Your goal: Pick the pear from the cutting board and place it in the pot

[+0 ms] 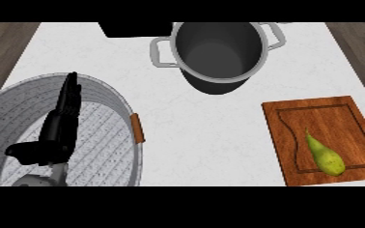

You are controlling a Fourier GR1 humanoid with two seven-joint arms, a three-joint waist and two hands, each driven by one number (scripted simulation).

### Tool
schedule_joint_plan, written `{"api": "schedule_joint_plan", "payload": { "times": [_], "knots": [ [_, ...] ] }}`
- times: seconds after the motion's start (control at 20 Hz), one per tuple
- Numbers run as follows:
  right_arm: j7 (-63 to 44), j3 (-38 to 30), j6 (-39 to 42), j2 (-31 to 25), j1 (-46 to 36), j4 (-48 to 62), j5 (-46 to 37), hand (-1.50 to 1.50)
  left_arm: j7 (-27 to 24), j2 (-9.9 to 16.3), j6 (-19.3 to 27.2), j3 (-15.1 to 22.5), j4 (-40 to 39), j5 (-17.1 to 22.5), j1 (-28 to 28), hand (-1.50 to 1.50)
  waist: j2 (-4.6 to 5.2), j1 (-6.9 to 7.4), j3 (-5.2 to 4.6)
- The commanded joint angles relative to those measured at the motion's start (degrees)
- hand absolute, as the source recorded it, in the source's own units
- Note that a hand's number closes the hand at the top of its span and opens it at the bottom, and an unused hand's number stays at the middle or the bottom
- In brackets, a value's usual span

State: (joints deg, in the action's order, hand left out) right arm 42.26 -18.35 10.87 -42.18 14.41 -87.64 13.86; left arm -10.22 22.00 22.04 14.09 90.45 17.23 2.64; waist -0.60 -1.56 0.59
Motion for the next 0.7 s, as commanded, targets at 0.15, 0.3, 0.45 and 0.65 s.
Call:
{"api": "schedule_joint_plan", "payload": {
  "times": [0.15,0.3,0.45,0.65],
  "knots": [
    [-5.98,1.35,0.22,-7.64,6.26,-3.86,-11.32,-1.5,-1.26,-3.39,0.63,2.27,-2.34,-0.08,0.27,0.0,0.71,0.81,-0.7],
    [-10.38,2.52,4.02,-15.4,9.77,-5.65,-16.87,-1.5,-0.48,-3.32,0.94,3.52,-0.33,0.63,-0.45,0.0,0.7,0.79,-0.79],
    [-16.8,6.81,1.31,-14.46,11.32,-10.17,-23.49,-1.5,-0.51,-2.84,1.08,3.9,0.59,0.66,-1.6,0.0,0.63,1.32,-0.72],
    [-25.05,10.07,4.29,-13.54,7.13,-10.49,-25.26,-1.5,1.3,-2.89,1.57,3.82,1.76,0.56,-0.34,0.0,0.71,2.11,-0.6]
  ]
}}
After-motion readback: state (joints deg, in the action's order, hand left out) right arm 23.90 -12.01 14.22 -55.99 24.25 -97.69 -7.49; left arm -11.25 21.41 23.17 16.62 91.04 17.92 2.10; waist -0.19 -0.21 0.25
